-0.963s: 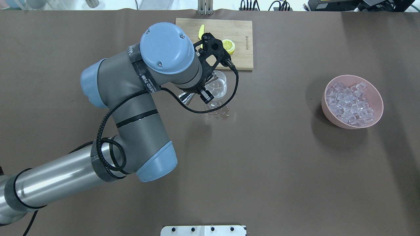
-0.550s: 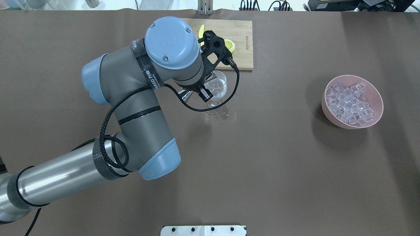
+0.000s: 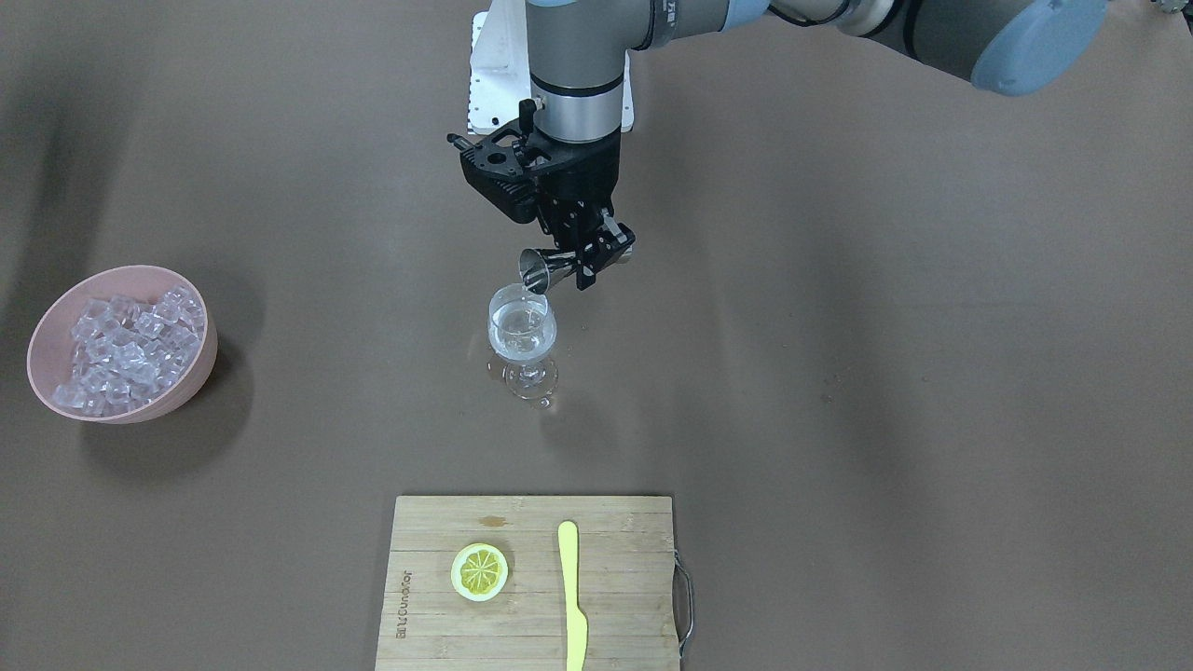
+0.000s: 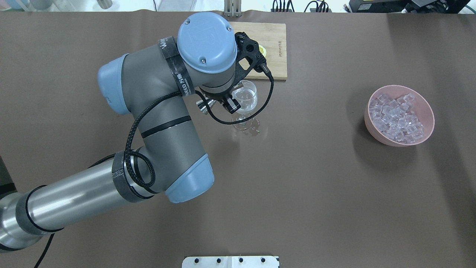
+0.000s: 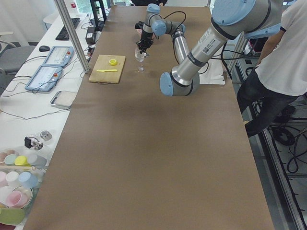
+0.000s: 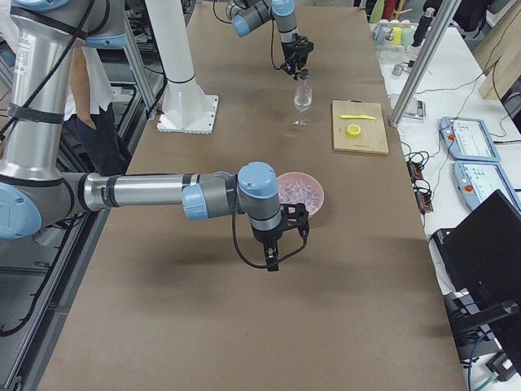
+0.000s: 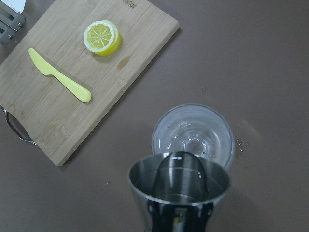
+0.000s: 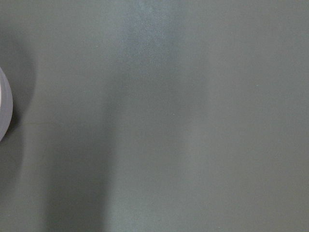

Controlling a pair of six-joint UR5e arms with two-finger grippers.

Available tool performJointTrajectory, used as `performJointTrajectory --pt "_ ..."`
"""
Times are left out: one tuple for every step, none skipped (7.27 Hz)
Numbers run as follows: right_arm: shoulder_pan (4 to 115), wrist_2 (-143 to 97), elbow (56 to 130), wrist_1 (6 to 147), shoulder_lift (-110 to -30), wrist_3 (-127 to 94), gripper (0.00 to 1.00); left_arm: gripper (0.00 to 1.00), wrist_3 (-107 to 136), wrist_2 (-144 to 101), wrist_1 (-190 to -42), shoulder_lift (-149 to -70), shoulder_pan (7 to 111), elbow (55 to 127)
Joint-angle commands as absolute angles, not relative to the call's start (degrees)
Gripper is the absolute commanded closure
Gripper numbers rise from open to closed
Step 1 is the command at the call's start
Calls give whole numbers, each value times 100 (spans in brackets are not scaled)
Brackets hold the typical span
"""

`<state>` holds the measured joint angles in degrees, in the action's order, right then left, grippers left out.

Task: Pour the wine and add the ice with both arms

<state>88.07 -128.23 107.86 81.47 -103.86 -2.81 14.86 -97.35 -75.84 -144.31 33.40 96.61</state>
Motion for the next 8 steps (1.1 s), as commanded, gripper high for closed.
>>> performJointTrajectory --pt "8807 -12823 10793 8147 -10389 -281 0 100 1363 -9642 -7463 -14449 3340 9589" --pt "8807 -12823 10784 8147 -10389 -281 0 100 1328 -9633 -7349 -14493 3340 9580" --pt "8807 -12823 10784 8147 -10389 -281 0 100 1292 -9511 -7322 -14493 3340 9563" --pt "8807 -12823 10784 8147 -10389 -281 0 100 1275 -9431 -7304 -14528 3331 9493" --pt "8807 -12823 10784 8147 -10389 -281 0 100 1274 -9431 -7286 -14554 3331 9449" --pt "8807 -12823 10784 8147 -10389 -281 0 100 1266 -9405 -7182 -14581 3322 9431" --pt "8807 -12832 10767 8147 -10389 -290 0 100 1257 -9291 -7172 -14590 3314 9431" --pt "8807 -12823 10767 8147 -10380 -281 0 100 1257 -9212 -7137 -14599 3305 9422"
